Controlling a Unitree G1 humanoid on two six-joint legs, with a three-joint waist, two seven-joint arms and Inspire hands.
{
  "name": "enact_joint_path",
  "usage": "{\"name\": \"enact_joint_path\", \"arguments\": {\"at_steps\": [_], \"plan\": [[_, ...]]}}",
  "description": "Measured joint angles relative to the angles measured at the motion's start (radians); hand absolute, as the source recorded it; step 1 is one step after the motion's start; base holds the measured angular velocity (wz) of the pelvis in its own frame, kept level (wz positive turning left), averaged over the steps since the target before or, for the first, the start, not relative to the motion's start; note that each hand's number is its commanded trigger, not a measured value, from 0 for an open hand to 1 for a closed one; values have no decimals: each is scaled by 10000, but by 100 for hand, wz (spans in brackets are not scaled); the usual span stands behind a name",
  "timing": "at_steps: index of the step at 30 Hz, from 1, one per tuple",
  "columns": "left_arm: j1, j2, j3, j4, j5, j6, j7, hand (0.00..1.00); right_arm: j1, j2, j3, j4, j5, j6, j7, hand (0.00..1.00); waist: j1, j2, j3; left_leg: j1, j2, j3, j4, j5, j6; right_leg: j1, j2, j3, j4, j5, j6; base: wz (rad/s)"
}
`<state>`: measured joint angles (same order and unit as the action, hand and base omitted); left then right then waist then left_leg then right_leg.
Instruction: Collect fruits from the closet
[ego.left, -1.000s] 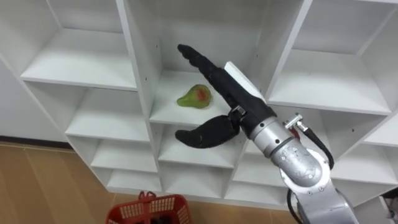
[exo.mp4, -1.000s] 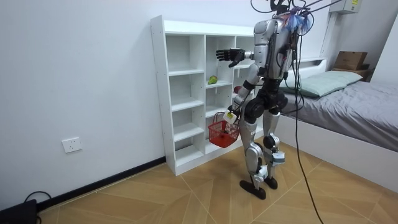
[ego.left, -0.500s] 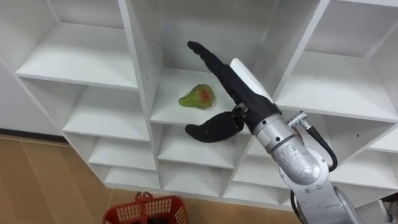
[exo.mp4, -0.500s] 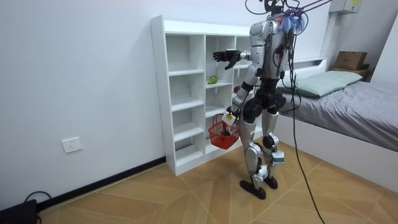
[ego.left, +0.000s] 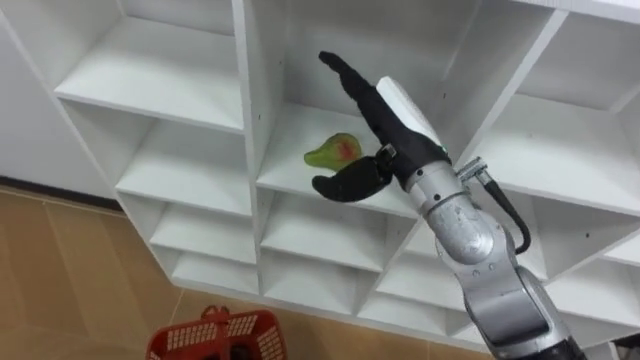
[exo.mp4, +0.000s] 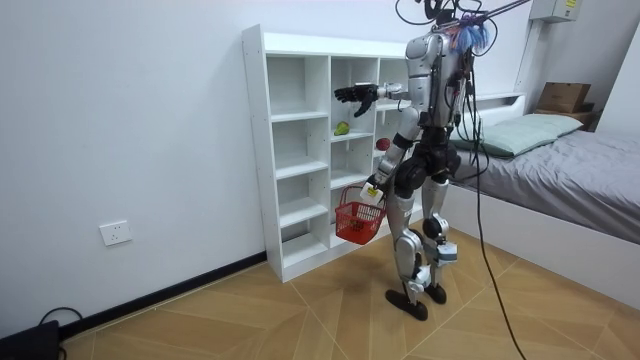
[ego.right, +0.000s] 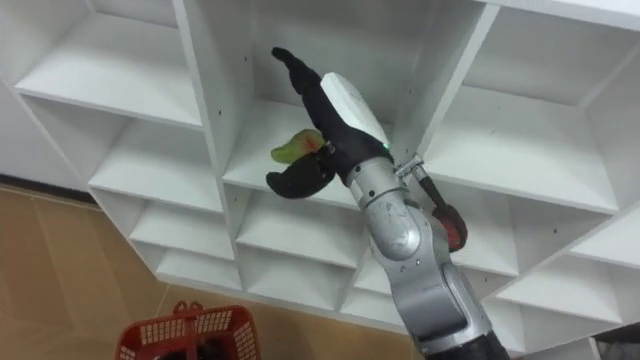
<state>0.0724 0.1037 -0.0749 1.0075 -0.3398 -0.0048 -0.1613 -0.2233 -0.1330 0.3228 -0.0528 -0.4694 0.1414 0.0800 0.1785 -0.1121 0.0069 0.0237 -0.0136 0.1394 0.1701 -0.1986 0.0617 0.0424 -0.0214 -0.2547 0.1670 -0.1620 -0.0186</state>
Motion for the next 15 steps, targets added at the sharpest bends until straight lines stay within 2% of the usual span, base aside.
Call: {"name": "enact_joint_path", "arguments": {"at_steps": [3,7,10,15], "plan": [[-39,9,7,0,-28,-2,0,100,-108,-8,-2,127,-125,-3,-167,0,160,-83,23,-170,-11,-45,33,14,1,-132,-9,0,-2,0,0,3],[7,71,55,-69,6,-3,-16,100,-963,-25,-15,1245,-131,-82,-578,0,222,-225,76,-357,-11,-44,115,16,0,-272,-12,27,-5,1,-1,0],[21,70,171,-95,97,-2,-60,100,-1417,-48,-18,2013,-158,-96,-917,0,246,-282,56,-442,-11,-53,132,16,0,-338,-16,-4,1,1,-1,0],[21,68,252,-113,200,19,-76,100,-1512,-230,-34,2443,-763,-88,-1142,0,252,-327,60,-589,-16,-78,205,16,0,-464,-39,-102,17,1,-1,2]]}}
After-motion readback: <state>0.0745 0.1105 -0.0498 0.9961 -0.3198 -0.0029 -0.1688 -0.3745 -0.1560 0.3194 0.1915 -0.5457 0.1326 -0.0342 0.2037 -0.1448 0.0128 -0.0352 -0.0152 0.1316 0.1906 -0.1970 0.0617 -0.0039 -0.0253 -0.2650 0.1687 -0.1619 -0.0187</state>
